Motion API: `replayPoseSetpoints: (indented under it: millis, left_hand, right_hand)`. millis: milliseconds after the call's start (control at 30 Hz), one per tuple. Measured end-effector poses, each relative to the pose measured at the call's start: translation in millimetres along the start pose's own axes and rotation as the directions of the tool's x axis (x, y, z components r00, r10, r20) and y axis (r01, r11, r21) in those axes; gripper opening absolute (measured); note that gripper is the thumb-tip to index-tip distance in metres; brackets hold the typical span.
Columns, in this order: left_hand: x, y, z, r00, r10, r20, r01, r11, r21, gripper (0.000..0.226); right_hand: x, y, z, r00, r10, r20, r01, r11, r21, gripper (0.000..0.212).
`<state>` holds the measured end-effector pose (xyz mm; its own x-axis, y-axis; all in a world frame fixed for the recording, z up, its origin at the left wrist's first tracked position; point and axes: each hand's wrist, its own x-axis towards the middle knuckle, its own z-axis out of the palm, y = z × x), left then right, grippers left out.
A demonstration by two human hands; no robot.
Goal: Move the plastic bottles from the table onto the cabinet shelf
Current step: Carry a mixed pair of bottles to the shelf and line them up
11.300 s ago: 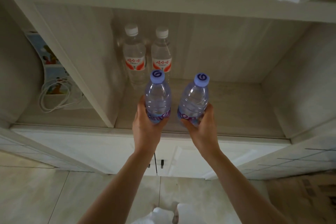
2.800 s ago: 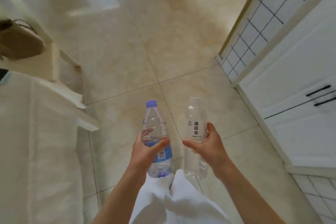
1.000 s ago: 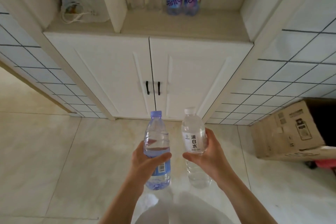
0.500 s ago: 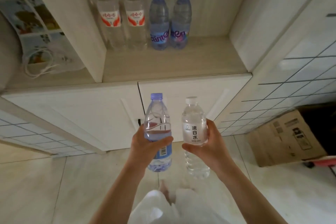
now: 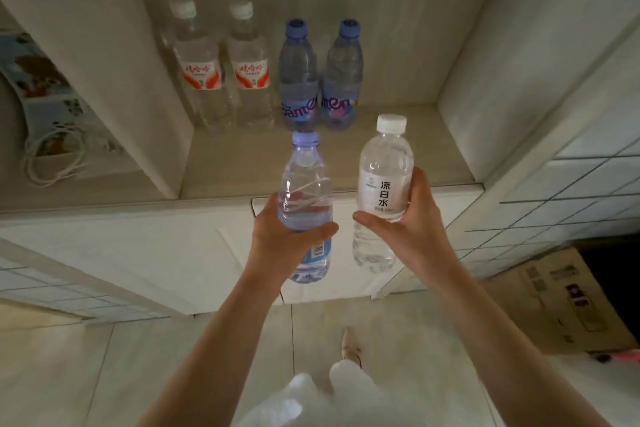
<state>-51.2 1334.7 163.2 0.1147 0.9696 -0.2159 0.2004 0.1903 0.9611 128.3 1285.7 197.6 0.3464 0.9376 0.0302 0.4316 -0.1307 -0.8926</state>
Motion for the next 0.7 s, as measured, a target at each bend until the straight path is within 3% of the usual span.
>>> replayPoseSetpoints:
  millis: [133,267,433,700]
  left_hand:
    - [29.0,26.7,15.0,0.993,0.104,-0.059,-0.102,0.994,0.029,0.067]
    - [50.9,47.3,34.3,0.980,0.166,-0.114,-0.163,0.986,0.033,0.068]
    - [72.8,49.0,57.4,0.955,0.214,-0.207,-0.232,0.971,-0.067,0.073]
    - [92.1,37.7,70.1,0.929,0.231,-0.289,-0.255,0.966,-0.046,0.073]
  right_hand:
    - [41.3,-9.2,-18.0,0.994,-0.103,-0.034,0.104,0.994,0.032,0.075]
    - [76.1,-6.7,-27.6,0.988,-0.146,-0.058,0.149,0.987,0.054,0.071]
    - [104.6,9.2,-21.3,0.978,-0.193,-0.079,0.200,0.976,0.085,0.072]
    - [118.9,28.0,-12.0,0.964,-0.264,-0.025,0.265,0.952,0.154,0.079]
